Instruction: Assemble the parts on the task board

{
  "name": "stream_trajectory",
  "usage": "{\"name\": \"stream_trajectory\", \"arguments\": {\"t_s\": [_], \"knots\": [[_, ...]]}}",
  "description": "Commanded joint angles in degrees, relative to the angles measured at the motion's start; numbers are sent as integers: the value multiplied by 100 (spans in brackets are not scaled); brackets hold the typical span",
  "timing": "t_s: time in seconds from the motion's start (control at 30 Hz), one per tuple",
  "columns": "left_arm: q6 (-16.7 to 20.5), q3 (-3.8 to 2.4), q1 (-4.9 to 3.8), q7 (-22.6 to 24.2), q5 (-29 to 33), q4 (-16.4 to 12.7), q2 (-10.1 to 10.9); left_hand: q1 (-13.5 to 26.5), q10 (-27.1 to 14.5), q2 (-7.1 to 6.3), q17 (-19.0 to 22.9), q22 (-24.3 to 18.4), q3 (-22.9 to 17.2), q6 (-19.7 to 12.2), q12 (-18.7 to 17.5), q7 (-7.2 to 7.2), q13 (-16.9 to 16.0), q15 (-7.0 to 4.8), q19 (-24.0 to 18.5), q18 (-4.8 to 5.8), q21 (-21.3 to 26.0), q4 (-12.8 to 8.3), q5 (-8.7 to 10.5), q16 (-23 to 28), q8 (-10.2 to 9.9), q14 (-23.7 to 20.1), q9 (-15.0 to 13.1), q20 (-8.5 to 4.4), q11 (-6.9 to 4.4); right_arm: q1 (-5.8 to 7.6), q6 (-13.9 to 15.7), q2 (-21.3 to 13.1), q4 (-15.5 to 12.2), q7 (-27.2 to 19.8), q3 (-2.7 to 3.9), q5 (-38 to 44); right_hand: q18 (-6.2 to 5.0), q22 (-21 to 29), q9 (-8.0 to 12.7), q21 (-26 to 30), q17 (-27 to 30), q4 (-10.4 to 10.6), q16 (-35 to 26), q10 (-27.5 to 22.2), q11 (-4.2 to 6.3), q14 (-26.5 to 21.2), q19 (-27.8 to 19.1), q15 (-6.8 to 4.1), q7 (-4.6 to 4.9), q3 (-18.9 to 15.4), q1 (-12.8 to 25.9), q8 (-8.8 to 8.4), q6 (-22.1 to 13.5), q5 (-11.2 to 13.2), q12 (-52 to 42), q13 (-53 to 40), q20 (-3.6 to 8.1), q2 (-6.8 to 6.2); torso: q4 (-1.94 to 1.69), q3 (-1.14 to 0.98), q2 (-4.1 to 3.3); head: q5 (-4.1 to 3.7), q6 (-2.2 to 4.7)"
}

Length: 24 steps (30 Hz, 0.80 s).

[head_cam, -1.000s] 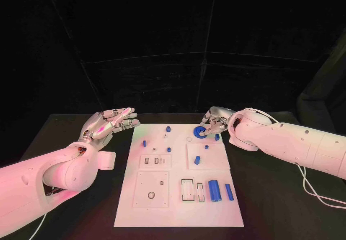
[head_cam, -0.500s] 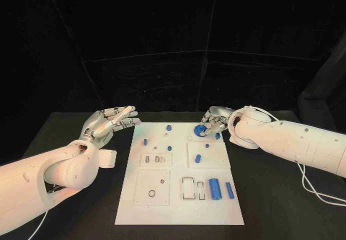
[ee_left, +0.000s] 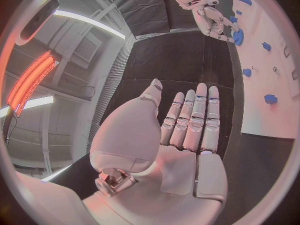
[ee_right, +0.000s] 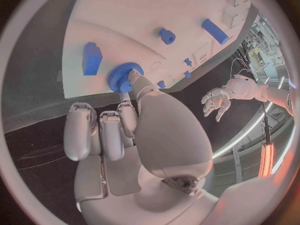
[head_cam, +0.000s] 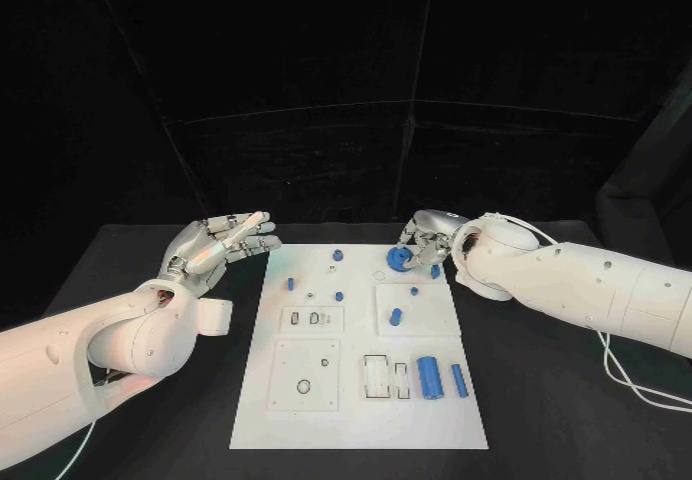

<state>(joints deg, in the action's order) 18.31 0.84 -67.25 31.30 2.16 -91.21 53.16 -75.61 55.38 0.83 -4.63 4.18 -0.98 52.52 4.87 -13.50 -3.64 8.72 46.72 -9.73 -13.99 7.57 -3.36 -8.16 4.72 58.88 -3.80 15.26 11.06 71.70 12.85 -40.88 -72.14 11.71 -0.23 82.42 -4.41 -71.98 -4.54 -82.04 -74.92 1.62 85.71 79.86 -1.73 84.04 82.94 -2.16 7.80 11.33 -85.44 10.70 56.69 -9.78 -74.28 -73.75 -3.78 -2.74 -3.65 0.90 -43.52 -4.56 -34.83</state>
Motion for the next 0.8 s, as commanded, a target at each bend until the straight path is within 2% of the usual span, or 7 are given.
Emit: {"name": "stream_trajectory", "arguments": {"t_s": [0.03, 0.1, 0.23, 0.4, 0.57, 0.67, 0.8], "knots": [[-79, -5, -8, 29, -32, -3, -6, 9, 11, 18, 10, -7, -2, -17, -20, -8, 1, 8, 50, -89, 38, -48, 28, 38, -30, 14, 3, 8, -5, -12, 595, 12, -65, -205, -8, 450, 99, -48, -41, -33, -243, -5, 21, 52, 18, 353, 44, -39, -119, 165, 72, 96, 372, -15, -40, -21, 24, 117, -3, -1, -2, -15, 17], [-80, -5, -8, 29, -32, -4, -6, 9, 11, 18, 10, -7, -2, -17, -20, -8, 1, 8, 50, -89, 38, -48, 28, 38, -30, 14, 3, 8, -5, -15, 685, 11, -131, -233, -8, 489, 104, -67, -3, -44, -253, -28, 19, 58, 22, 354, 49, -50, -139, 356, 266, 28, 403, 7, -15, -17, 33, 28, -6, 3, 1, -20, 24], [-63, -5, -8, 21, -32, -13, 3, 4, 10, 20, 11, -8, -3, -18, -23, -8, 1, 8, 53, -89, 39, -56, 29, 42, -32, 14, 3, 8, -5, -17, 757, -14, -322, -248, -7, 514, 107, -89, 30, -55, -258, 32, 16, 54, 8, 355, 56, -38, -111, 422, 520, -47, 384, 32, 20, 3, 32, -69, -7, 7, 4, -15, 29], [-32, -5, -8, 12, -32, -32, 15, -92, 5, 21, 15, -18, -28, -20, -44, -6, 1, 6, 77, -88, 53, -166, 46, 65, -48, 29, 3, 5, -5, -16, 818, 9, -606, -233, -5, 550, 108, -94, 68, -57, -265, 70, 12, 27, -27, 356, 55, -12, -70, 434, 784, -183, 302, -213, 92, 53, 10, -283, -3, 4, 5, -3, 47], [-34, -5, -9, 5, -32, -51, 19, -97, 5, 21, 16, -19, -28, -20, -45, -6, 1, 6, 79, -88, 54, -173, 48, 66, -49, 30, 3, 5, -5, -16, 935, 183, -714, -67, -4, 741, 115, -134, 70, -75, -271, 126, 11, 25, -36, 357, 69, -2, -62, 428, 939, -232, 302, -208, 115, 65, -2, -343, -24, 5, 1, 0, 51], [-36, -5, -9, 1, -32, -54, 20, -103, 5, 25, 16, -20, -31, -19, -47, -6, 1, 6, 81, -88, 56, -179, 48, 68, -50, 32, 2, 5, -5, -15, 934, 314, -675, 24, -4, 799, 116, -141, 69, -79, -272, 151, 10, 21, -37, 357, 72, -1, -63, 435, 990, -247, 309, -198, 132, 78, -5, -345, -21, 2, -1, 18, 53], [-40, -6, -10, -2, -32, -55, 16, -112, 6, 31, 17, -21, -36, -18, -49, -5, 1, 5, 84, -88, 58, -190, 48, 70, -51, 34, 2, 4, -6, -15, 822, 545, -537, 153, -3, 855, 115, -137, 69, -77, -281, 163, 12, 13, -37, 359, 71, -1, -63, 439, 1015, -256, 310, -191, 149, 91, -6, -346, -20, 10, -2, 23, 39]]}}
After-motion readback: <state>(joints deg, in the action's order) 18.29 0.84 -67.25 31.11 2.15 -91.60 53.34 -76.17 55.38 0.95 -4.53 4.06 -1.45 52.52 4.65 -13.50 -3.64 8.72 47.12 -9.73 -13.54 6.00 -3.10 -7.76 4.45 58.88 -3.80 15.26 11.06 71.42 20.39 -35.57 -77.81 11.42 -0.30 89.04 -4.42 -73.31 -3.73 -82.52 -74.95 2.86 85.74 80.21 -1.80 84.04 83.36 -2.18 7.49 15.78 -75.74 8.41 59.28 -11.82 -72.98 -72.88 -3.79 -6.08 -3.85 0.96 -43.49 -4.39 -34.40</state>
